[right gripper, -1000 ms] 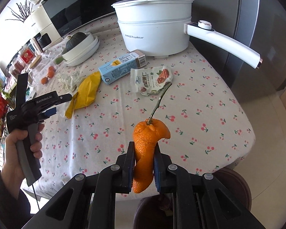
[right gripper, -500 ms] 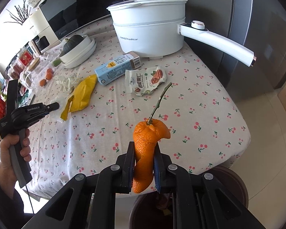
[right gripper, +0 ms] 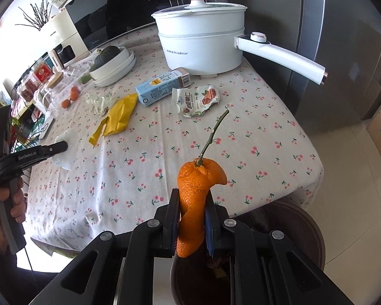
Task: Collect trash
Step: 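Carry pepper and tissue over the bin and open both tools to drop them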
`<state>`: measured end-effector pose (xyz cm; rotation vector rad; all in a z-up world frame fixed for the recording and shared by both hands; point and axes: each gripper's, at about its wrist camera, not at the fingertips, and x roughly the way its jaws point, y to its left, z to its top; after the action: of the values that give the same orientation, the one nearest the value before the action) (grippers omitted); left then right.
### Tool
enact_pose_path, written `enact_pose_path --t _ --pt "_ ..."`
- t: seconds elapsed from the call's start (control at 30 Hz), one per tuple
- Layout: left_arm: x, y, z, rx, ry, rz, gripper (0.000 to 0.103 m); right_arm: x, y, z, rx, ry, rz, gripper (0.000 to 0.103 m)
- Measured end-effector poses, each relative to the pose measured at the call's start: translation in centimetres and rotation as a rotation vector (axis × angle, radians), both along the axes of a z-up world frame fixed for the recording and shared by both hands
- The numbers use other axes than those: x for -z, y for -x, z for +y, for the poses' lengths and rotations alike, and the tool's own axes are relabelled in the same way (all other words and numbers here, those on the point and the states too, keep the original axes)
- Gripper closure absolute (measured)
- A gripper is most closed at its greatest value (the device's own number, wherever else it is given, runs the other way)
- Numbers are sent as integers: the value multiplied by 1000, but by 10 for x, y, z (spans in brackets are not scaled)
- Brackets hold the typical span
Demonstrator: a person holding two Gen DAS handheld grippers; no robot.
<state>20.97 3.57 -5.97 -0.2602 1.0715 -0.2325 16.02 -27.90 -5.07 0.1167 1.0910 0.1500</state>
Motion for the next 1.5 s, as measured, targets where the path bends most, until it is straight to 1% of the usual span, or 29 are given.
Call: enact_pose_path --t 0.17,0.33,0.8,1.13,1.4,1.43,1.47,1.5 --pt "-4 21 -12 52 3 0 95 2 20 -13 23 0 8 86" --pt "-4 44 -37 126 -1 -4 95 7 41 -29 40 9 16 86" --pt "15 99 -116 355 -31 34 95 36 104 -87 115 52 65 85" --pt "32 120 -166 477 -36 72 95 47 137 -114 168 26 77 85" --pt "32 132 -206 585 -16 37 95 51 145 -128 197 22 88 85" --pt "33 132 -211 597 -30 29 92 52 146 -130 201 22 88 85" --pt "33 133 -215 603 -60 13 87 52 146 -131 203 20 88 85" --pt "33 134 -219 597 -105 -7 70 52 146 -132 206 18 87 85"
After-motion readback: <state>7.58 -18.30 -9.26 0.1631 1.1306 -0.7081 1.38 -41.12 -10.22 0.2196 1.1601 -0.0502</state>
